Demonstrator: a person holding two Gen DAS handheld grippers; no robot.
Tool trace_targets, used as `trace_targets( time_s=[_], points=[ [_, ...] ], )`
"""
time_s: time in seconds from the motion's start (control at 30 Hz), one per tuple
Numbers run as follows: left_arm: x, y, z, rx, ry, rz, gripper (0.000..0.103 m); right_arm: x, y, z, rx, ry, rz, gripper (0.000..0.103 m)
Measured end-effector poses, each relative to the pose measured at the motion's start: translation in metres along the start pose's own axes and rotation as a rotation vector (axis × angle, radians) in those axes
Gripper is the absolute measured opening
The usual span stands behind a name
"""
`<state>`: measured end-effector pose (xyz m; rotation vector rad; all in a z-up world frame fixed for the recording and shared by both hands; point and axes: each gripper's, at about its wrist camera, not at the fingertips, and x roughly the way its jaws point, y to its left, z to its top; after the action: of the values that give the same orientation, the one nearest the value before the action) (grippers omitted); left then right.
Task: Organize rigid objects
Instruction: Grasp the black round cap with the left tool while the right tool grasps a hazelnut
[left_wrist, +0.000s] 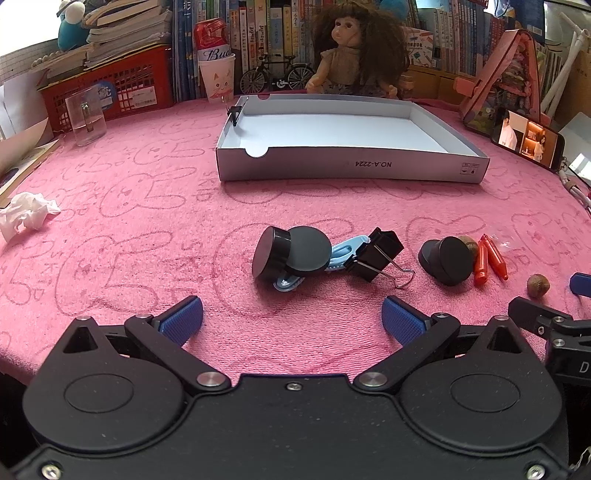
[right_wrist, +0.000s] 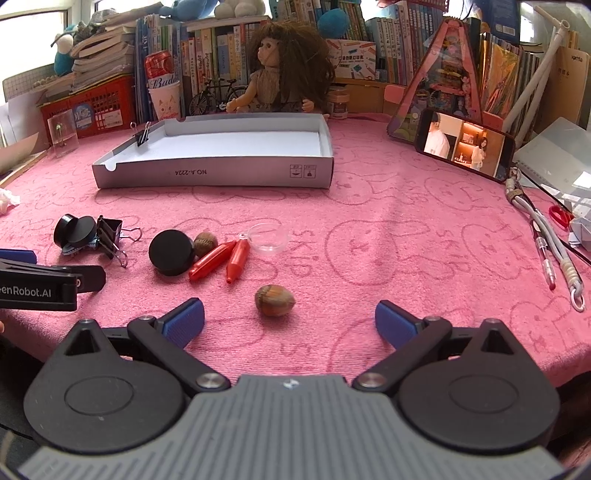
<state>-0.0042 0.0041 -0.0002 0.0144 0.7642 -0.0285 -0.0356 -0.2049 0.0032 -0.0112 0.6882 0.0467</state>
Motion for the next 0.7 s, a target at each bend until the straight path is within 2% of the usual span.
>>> trace_targets(
  time_s=[0.13, 0.4, 0.57, 0.7],
  points=[
    [-0.003, 0.002, -0.001, -0.005, -0.013, -0.008, 0.100, -0.006, -0.005, -0.002, 0.004, -0.041, 0.012, 0.094],
    [-0.011, 0.004, 0.001, -0.011, -0.067, -0.019, 0.068, -0.011, -0.002, -0.004, -0.009, -0.079, 0.025, 0.079],
    [-0.018, 0.011, 0.005, -0.049, -0.118, -0.031, 0.056, -0.015, -0.003, -0.005, -0.016, -0.099, 0.015, 0.067],
    [-0.023, 0.018, 0.007, -0.067, -0.160, 0.008, 0.051, -0.018, -0.004, -0.006, -0.021, -0.105, 0.007, 0.059]
  ],
)
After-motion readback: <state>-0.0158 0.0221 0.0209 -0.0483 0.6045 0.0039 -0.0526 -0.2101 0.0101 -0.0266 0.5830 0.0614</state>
